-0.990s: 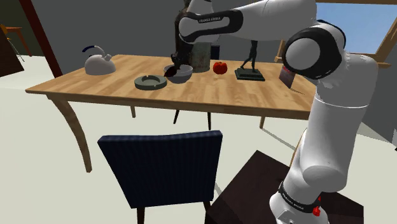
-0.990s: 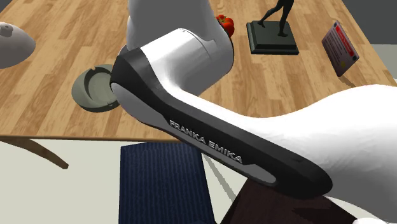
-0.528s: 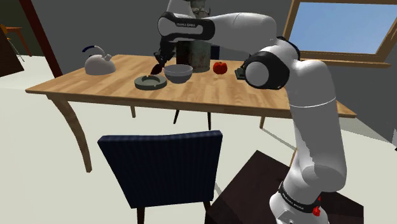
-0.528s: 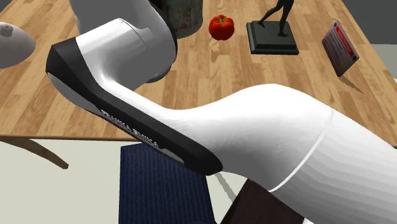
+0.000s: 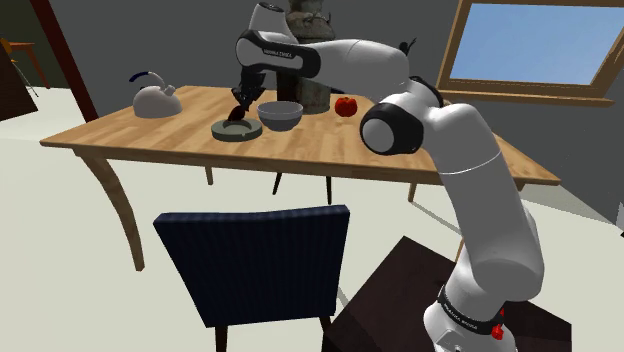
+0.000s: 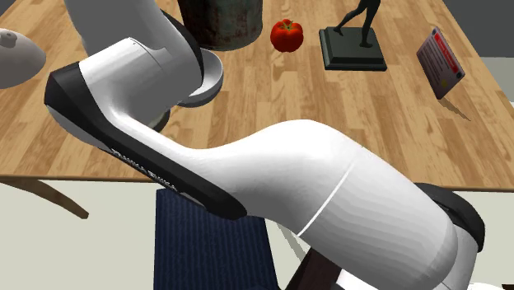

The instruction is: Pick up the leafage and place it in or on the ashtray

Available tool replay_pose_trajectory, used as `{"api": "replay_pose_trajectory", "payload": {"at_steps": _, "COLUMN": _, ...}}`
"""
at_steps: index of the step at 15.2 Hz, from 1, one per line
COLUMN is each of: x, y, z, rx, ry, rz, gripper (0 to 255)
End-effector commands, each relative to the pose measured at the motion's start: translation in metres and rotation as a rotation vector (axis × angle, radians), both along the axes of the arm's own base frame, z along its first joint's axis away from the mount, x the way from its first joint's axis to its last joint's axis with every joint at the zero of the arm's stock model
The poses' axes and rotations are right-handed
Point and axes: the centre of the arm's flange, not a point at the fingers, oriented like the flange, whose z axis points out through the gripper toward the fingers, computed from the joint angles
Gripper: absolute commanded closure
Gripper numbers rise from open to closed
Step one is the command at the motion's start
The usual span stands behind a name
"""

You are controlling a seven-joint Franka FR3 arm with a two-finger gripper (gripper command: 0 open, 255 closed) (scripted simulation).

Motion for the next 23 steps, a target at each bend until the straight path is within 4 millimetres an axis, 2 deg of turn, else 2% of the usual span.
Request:
{"api": "replay_pose_trajectory", "payload": {"at_steps": 1, "x": 0.000, "y": 0.000, "z": -0.011, "rx": 0.000, "ry": -0.001, "rz": 0.000, "gripper": 255}}
{"api": "replay_pose_trajectory", "payload": {"at_steps": 9, "x": 0.000, "y": 0.000, "z": -0.054, "rx": 0.000, "ry": -0.001, "rz": 0.000, "gripper": 255}}
{"api": "replay_pose_trajectory", "payload": {"at_steps": 17, "x": 0.000, "y": 0.000, "z": -0.054, "rx": 0.000, "ry": -0.001, "rz": 0.000, "gripper": 255}}
{"api": "replay_pose_trajectory", "payload": {"at_steps": 18, "x": 0.000, "y": 0.000, "z": -0.054, "rx": 0.000, "ry": -0.001, "rz": 0.000, "gripper": 0}}
{"api": "replay_pose_trajectory", "payload": {"at_steps": 23, "x": 0.000, "y": 0.000, "z": -0.054, "rx": 0.000, "ry": -0.001, "rz": 0.000, "gripper": 0}}
